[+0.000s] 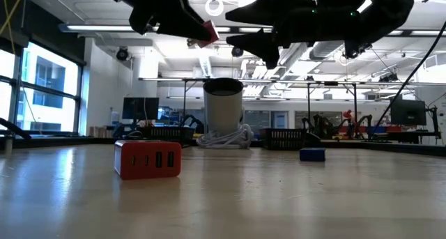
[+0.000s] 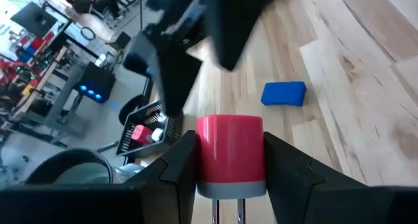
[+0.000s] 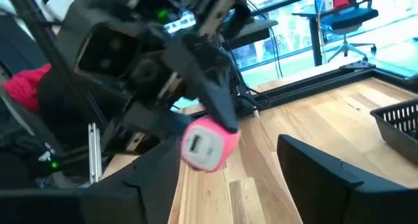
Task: Pick & Place Office items
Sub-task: Put the pink white charger adapter into the right black basket
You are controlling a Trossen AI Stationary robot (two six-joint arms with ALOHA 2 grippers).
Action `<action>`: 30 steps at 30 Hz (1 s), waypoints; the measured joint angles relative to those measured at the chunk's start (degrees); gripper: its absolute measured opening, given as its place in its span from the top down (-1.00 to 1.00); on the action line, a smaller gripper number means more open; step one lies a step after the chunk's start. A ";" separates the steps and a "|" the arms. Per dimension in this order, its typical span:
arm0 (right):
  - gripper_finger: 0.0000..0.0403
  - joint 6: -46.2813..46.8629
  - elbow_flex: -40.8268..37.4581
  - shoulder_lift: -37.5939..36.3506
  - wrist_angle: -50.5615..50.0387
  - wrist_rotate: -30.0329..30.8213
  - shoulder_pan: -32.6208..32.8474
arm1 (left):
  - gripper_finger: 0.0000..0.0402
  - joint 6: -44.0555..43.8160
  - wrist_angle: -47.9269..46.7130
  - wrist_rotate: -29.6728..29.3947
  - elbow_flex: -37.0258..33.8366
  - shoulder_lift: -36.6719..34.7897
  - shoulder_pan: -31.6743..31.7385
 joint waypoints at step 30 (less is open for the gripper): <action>-0.20 3.89 5.11 0.74 -5.32 -0.85 -0.54 | 0.35 6.57 4.77 -1.34 2.23 1.36 0.47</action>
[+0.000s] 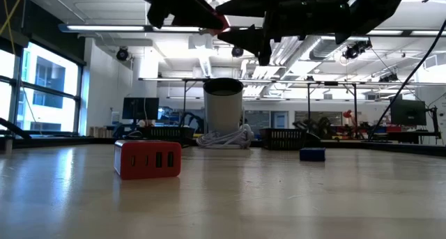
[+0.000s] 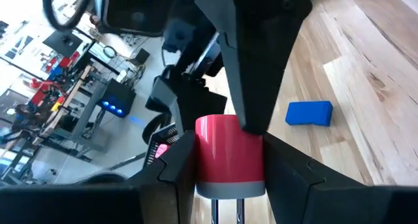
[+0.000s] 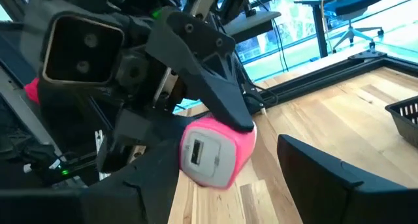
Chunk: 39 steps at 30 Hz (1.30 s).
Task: Pick & Place Office items
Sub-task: Put the pink white charger adapter into the right black basket
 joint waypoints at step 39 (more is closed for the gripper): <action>0.36 -0.11 0.00 0.15 -0.98 -1.24 0.15 | 0.36 2.45 -2.15 -1.65 6.21 6.38 -0.57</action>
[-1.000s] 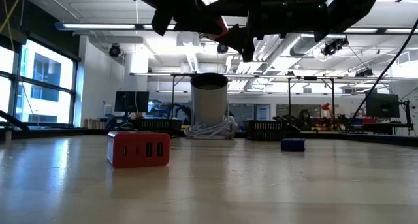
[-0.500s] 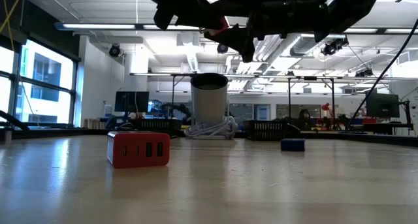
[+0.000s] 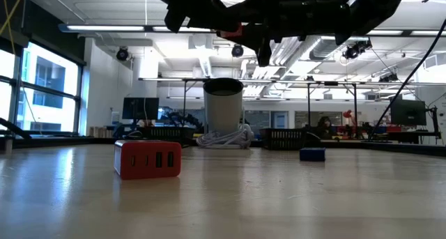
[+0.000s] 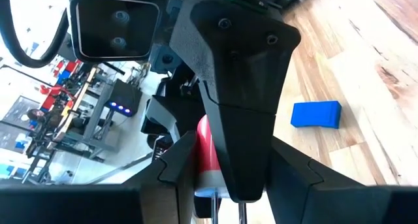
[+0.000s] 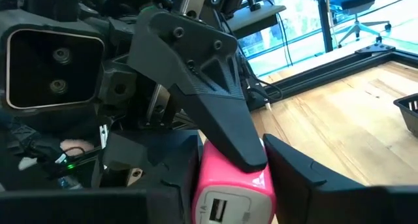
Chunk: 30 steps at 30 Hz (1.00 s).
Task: Pick & Place Office items
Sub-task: Put the pink white charger adapter into the right black basket
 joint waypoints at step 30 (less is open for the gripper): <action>0.38 -6.67 -0.05 0.00 9.81 -3.07 0.00 | -0.01 -4.64 2.33 -18.08 -0.07 -3.52 -6.58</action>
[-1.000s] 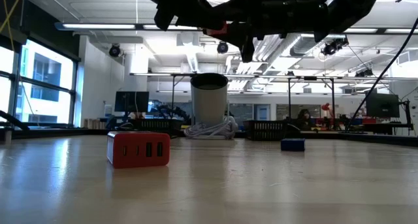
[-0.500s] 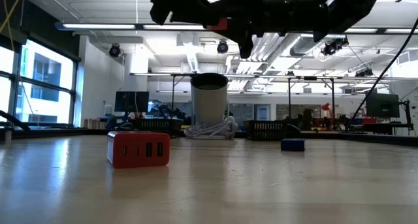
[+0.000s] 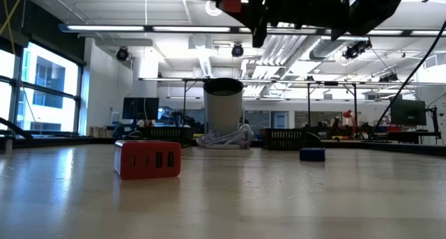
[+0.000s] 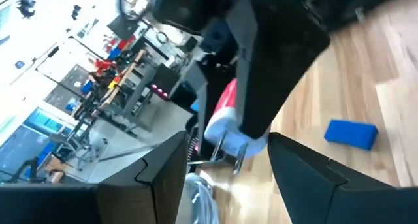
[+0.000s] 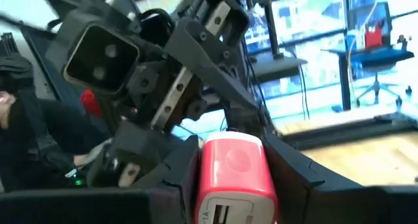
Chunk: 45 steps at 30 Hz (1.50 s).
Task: Pick & Place Office items
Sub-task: Put the pink white charger adapter into the right black basket
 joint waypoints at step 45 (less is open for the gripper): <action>0.38 -19.31 -0.44 10.36 30.38 4.39 0.81 | -0.01 -23.46 7.40 32.47 -9.33 -12.87 9.63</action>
